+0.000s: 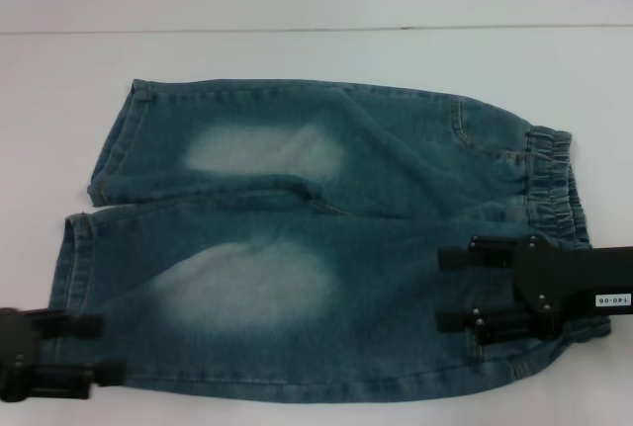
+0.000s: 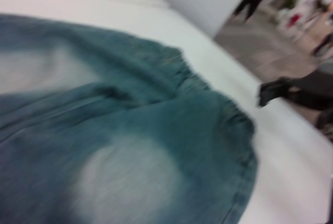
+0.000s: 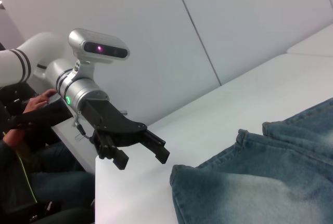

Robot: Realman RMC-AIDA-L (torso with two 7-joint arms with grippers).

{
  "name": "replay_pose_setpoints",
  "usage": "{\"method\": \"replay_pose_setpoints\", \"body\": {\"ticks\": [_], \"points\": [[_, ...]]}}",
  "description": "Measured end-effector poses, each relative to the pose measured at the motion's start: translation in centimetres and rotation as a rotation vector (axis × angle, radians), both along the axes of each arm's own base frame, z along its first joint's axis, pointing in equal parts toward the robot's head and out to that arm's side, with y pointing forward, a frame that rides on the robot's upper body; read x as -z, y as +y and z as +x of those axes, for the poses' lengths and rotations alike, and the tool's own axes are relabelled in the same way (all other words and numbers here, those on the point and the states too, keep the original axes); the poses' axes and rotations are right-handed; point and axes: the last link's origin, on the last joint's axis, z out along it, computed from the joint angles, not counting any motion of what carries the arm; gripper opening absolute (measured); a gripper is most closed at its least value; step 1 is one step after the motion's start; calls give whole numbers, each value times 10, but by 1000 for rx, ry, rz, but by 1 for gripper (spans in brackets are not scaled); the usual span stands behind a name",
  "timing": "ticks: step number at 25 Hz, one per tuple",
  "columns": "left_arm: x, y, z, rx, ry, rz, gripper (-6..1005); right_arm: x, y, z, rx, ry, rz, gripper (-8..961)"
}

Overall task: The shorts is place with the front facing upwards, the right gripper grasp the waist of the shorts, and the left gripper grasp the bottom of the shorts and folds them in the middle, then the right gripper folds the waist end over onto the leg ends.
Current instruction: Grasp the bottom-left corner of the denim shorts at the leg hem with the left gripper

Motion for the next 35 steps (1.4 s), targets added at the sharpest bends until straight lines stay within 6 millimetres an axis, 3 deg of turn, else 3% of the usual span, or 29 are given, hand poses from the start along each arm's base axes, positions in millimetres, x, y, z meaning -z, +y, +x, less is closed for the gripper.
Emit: {"method": "replay_pose_setpoints", "body": {"ticks": [7, 11, 17, 35], "points": [[-35, -10, -24, -154, 154, 62, 936, 1, 3, -4, -25, -5, 4, 920], [-41, -12, -37, -219, 189, 100, 937, 3, 4, -3, -31, -11, 13, 919], [-28, -8, -48, -262, 246, 79, 937, 3, 5, -3, -41, -14, 20, 918], [0, 9, -40, -219, 284, 27, 893, 4, 4, -2, -51, -17, 27, 914]]}}
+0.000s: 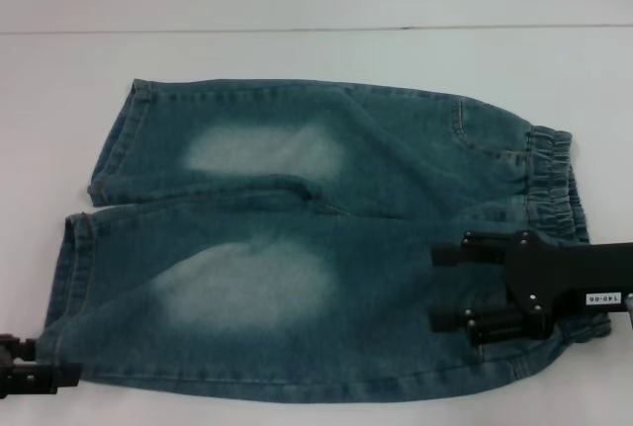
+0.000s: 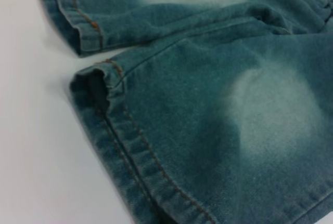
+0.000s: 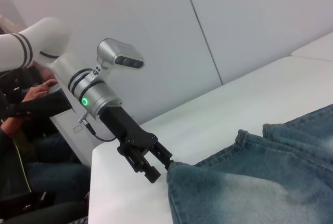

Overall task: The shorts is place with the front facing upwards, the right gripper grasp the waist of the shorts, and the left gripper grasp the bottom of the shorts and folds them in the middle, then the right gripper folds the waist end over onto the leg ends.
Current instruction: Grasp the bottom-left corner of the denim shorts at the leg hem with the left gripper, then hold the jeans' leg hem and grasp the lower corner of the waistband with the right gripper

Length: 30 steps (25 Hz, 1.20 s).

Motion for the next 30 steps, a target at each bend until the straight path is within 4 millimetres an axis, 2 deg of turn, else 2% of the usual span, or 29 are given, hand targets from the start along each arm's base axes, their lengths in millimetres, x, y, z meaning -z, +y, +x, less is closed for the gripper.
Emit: {"method": "replay_pose_setpoints", "body": {"ticks": [3, 20, 25, 30], "points": [[2, 2, 2, 4, 1, -4, 882, 1, 1, 2, 9, -7, 9, 914], [5, 8, 5, 3, 17, -11, 185, -1, 2, 8, 33, -9, 33, 911], [4, 13, 8, -3, 10, 3, 3, -13, 12, 11, 120, 31, 95, 910], [3, 24, 14, 4, -2, 25, 3, -40, 39, 23, 354, 39, 184, 909]]}}
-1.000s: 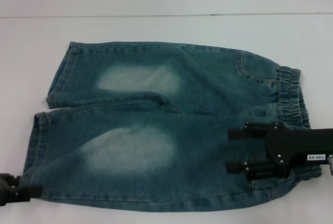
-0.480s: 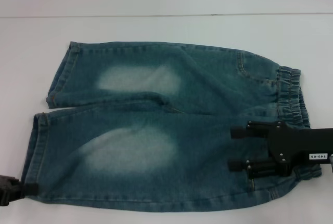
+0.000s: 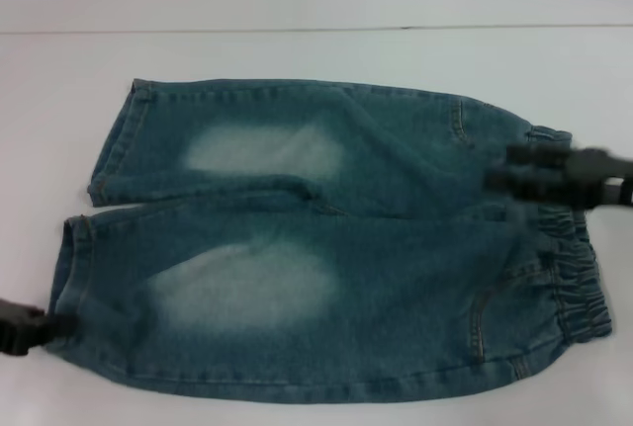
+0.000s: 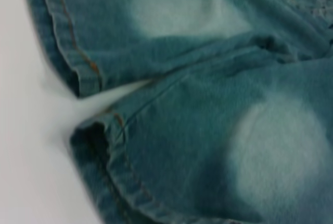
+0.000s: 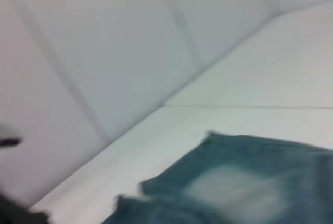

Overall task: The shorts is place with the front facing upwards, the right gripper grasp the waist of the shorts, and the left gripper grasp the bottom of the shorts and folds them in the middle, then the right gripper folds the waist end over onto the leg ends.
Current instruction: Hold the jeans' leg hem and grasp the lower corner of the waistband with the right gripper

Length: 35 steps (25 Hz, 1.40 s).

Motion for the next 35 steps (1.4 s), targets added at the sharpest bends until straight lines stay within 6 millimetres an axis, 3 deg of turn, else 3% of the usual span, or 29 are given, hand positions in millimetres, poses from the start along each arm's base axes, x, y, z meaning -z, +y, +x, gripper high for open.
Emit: {"method": "replay_pose_setpoints", "body": {"ticks": [7, 17, 23, 35], "points": [[3, 16, 12, 33, -13, 24, 3, -40, 21, 0, 152, -57, -15, 908], [7, 29, 17, 45, 3, 50, 3, -55, 11, -5, -49, -582, -240, 906], [9, 34, 20, 51, 2, 52, 3, -51, 5, 2, -69, -695, -347, 905], [7, 38, 24, 53, -3, 53, 4, -33, -3, 12, -63, -752, -466, 902]]}}
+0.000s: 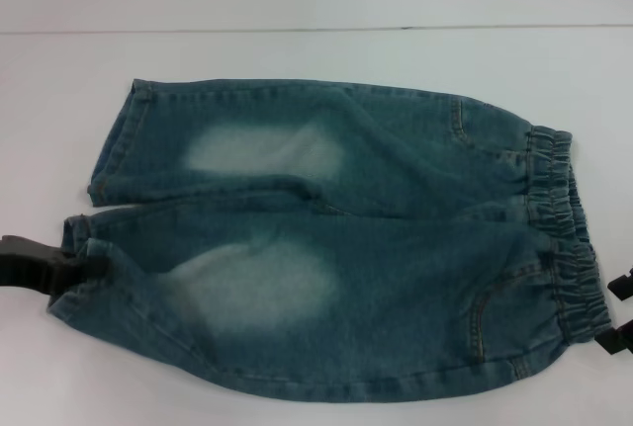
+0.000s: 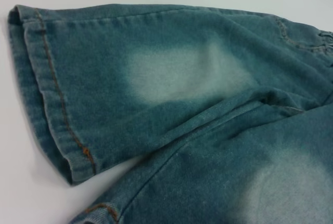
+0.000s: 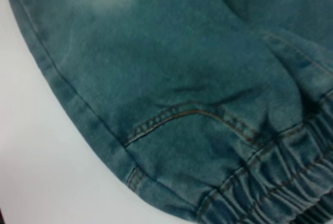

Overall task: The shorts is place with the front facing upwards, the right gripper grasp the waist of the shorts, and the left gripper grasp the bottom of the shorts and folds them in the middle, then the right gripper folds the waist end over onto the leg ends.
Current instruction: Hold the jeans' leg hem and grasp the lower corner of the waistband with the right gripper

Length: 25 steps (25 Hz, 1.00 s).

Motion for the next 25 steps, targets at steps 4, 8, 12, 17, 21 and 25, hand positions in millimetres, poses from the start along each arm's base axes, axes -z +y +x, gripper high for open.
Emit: {"method": "replay_pose_setpoints", "body": {"ticks": [4, 8, 12, 17, 21, 25], "points": [[0, 1, 1, 1, 0, 1, 4, 7, -1, 1, 1, -5, -27, 902], [0, 2, 1, 2, 2, 4, 4, 14, -2, 1, 8, -3, -52, 901], [1, 3, 2, 4, 0, 1, 4, 18, -2, 0, 9, 7, -60, 900], [1, 2, 2, 3, -2, -1, 4, 20, -2, -4, -16, 48, -61, 899], [2, 2, 1, 1, -2, -1, 4, 19, -2, -4, -19, 55, -53, 753], [2, 2, 1, 1, -3, -2, 4, 18, -1, -4, -18, 55, -49, 612]]}}
